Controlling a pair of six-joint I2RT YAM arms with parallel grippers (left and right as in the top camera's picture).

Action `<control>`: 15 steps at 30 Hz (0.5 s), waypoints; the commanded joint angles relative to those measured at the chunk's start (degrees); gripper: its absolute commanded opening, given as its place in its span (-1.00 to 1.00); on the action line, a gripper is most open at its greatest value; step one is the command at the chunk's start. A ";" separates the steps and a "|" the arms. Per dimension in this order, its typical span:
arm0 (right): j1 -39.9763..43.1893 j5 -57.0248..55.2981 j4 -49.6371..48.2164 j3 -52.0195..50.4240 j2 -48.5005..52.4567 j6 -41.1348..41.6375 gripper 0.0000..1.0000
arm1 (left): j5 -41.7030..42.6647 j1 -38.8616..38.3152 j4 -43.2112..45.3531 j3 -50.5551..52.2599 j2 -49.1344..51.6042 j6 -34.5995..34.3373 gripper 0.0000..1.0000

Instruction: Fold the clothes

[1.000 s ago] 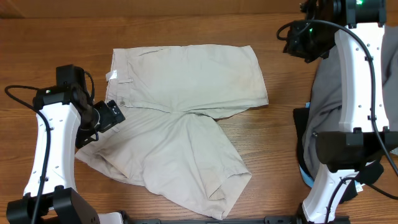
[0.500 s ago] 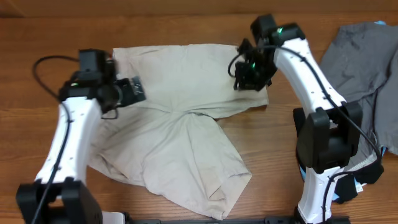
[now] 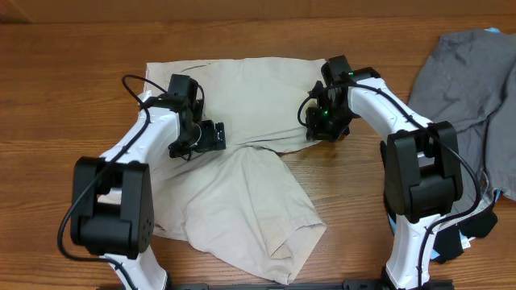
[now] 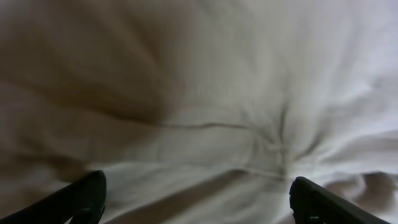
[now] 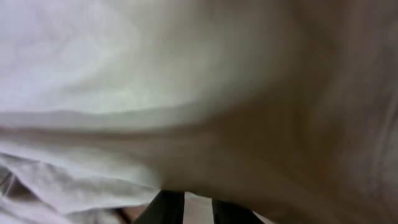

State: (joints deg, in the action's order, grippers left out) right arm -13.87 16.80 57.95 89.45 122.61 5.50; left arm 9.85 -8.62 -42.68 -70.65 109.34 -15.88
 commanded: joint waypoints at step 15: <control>2.91 -4.35 -22.47 1.60 9.53 6.25 -0.45 | 2.45 -0.28 15.85 -5.57 13.62 -2.73 0.93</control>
State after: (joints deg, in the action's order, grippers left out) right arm -12.84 17.93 39.11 91.05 127.09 8.60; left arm 10.76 -8.62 -30.44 -76.60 116.46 -17.65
